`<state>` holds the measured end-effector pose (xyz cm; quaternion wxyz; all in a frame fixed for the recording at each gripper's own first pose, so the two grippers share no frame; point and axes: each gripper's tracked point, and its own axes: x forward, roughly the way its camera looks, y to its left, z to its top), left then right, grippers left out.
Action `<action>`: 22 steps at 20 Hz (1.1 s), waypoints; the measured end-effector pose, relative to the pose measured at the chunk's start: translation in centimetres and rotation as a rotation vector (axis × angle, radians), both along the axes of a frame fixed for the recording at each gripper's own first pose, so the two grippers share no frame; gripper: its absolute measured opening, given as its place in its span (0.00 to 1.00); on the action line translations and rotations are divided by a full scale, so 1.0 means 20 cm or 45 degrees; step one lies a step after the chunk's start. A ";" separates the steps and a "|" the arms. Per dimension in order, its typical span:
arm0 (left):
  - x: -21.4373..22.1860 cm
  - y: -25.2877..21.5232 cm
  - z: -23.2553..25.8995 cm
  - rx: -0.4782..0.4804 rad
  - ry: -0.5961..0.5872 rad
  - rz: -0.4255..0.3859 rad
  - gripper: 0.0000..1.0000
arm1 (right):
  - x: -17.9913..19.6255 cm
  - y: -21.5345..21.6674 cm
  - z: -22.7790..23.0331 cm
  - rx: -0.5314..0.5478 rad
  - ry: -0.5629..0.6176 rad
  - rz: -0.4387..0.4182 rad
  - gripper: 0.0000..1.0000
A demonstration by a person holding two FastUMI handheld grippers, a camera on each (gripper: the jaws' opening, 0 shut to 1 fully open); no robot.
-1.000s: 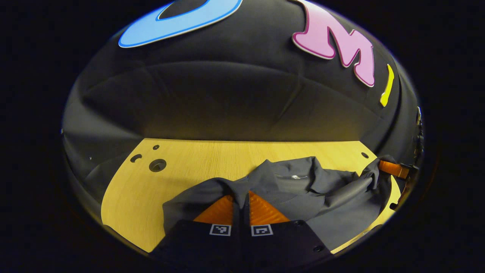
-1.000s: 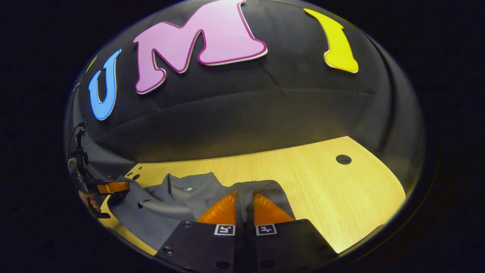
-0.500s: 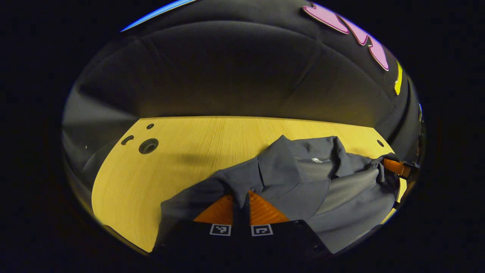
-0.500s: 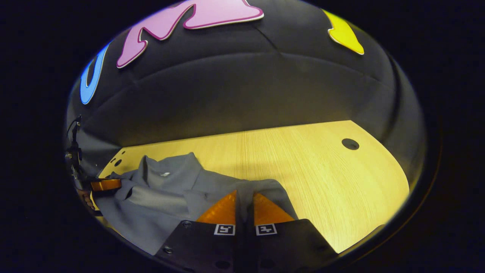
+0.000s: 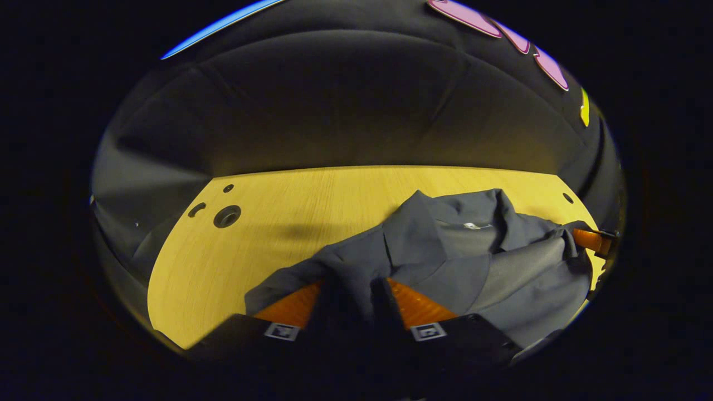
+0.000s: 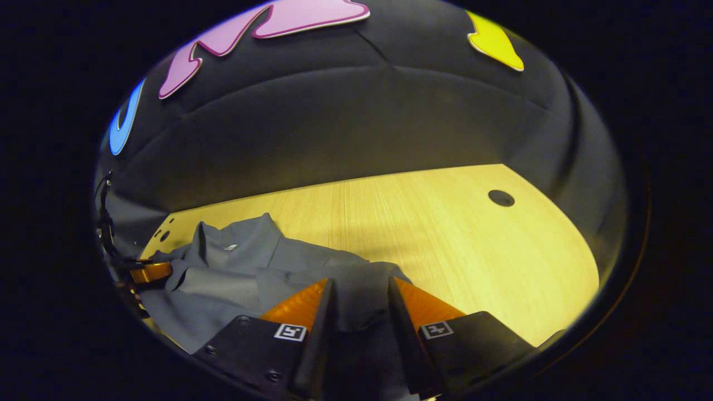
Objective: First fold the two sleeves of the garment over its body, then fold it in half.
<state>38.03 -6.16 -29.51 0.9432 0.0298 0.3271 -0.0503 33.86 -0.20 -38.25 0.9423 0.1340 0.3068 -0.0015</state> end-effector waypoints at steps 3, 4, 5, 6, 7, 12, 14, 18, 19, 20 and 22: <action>-0.04 -0.03 0.07 -0.019 -0.035 0.006 0.98 | -0.03 0.00 0.07 -0.013 -0.015 0.009 0.81; -0.05 -0.04 0.10 -0.020 -0.054 0.004 0.95 | -0.05 -0.01 0.11 -0.010 -0.029 0.013 0.86; -0.07 -0.04 0.13 -0.016 -0.063 0.002 0.98 | -0.07 -0.01 0.15 -0.013 -0.041 0.011 0.95; -0.09 -0.04 0.16 -0.008 -0.066 0.002 0.98 | -0.08 -0.02 0.19 -0.013 -0.055 0.011 0.97; -0.12 -0.03 0.19 0.003 -0.073 0.001 0.98 | -0.10 -0.02 0.23 -0.007 -0.069 0.011 0.99; -0.28 -0.05 0.40 -0.031 -0.133 -0.029 0.98 | -0.25 -0.07 0.46 -0.012 -0.133 0.015 0.99; -0.36 -0.05 0.49 -0.049 -0.161 -0.030 0.98 | -0.32 -0.08 0.57 -0.011 -0.169 0.018 0.99; -0.55 -0.03 0.65 -0.092 -0.212 -0.023 0.98 | -0.47 -0.07 0.76 -0.017 -0.237 0.051 0.99; -0.60 -0.03 0.69 -0.100 -0.221 -0.020 0.98 | -0.52 -0.05 0.80 -0.011 -0.249 0.060 0.99; -0.65 -0.02 0.72 -0.112 -0.232 -0.013 0.98 | -0.56 -0.04 0.83 -0.004 -0.257 0.068 0.99; -0.77 -0.02 0.76 -0.137 -0.244 -0.004 0.98 | -0.64 0.00 0.89 -0.001 -0.272 0.092 0.99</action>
